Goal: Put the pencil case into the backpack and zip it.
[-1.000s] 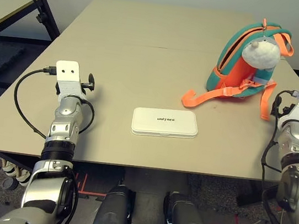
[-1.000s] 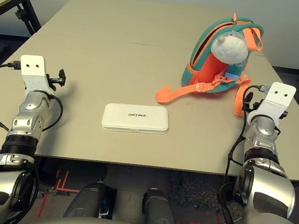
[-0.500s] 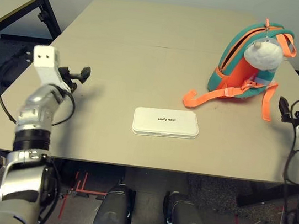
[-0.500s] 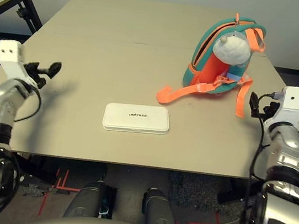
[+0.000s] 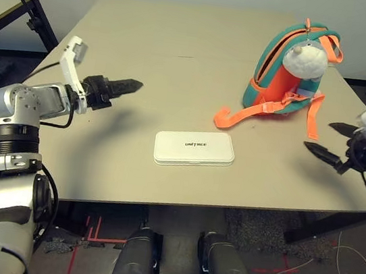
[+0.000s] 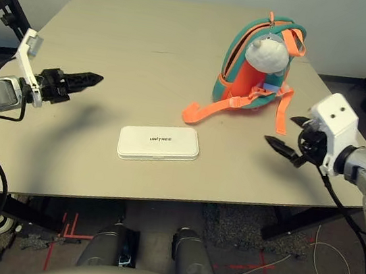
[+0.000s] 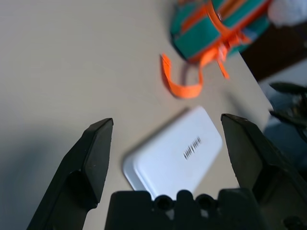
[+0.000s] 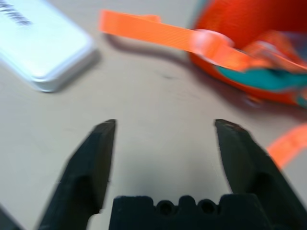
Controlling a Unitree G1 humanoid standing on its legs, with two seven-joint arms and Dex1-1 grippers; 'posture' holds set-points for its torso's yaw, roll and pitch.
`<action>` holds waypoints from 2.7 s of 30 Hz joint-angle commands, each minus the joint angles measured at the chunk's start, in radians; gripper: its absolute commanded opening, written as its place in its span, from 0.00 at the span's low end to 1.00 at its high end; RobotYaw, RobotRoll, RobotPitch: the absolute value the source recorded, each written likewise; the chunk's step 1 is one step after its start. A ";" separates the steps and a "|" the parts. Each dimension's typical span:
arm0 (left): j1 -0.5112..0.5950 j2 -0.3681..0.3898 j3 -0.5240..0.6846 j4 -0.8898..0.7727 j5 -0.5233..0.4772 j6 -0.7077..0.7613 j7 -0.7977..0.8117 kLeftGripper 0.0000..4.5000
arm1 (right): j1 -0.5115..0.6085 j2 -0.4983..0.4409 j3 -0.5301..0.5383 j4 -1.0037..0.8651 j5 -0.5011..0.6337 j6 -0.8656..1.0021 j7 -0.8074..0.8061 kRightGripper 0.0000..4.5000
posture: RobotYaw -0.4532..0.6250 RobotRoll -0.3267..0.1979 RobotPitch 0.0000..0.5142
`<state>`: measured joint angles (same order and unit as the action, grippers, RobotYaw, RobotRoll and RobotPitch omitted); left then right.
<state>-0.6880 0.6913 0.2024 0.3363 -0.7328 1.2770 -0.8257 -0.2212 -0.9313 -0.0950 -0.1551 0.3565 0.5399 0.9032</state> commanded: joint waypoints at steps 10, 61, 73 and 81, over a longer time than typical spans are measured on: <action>-0.142 -0.021 -0.089 0.211 -0.041 0.204 -0.130 1.00 | -0.196 0.104 0.269 0.109 -0.194 -0.120 0.051 0.00 | 0.24 0.62 0.11; -0.114 -0.072 -0.298 0.471 0.127 0.185 -0.277 1.00 | -0.251 0.223 0.400 0.356 -0.475 -0.364 0.100 0.00 | 0.22 0.62 0.13; -0.101 -0.064 -0.309 0.475 0.141 0.181 -0.284 1.00 | -0.249 0.265 0.446 0.377 -0.510 -0.390 0.115 0.00 | 0.24 0.62 0.13; -0.101 -0.065 -0.310 0.486 0.155 0.176 -0.287 1.00 | -0.249 0.290 0.454 0.362 -0.510 -0.380 0.123 0.00 | 0.24 0.62 0.14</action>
<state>-0.7862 0.6219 -0.0959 0.8028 -0.6020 1.4583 -1.1137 -0.4830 -0.6512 0.3398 0.2070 -0.1515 0.1569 1.0115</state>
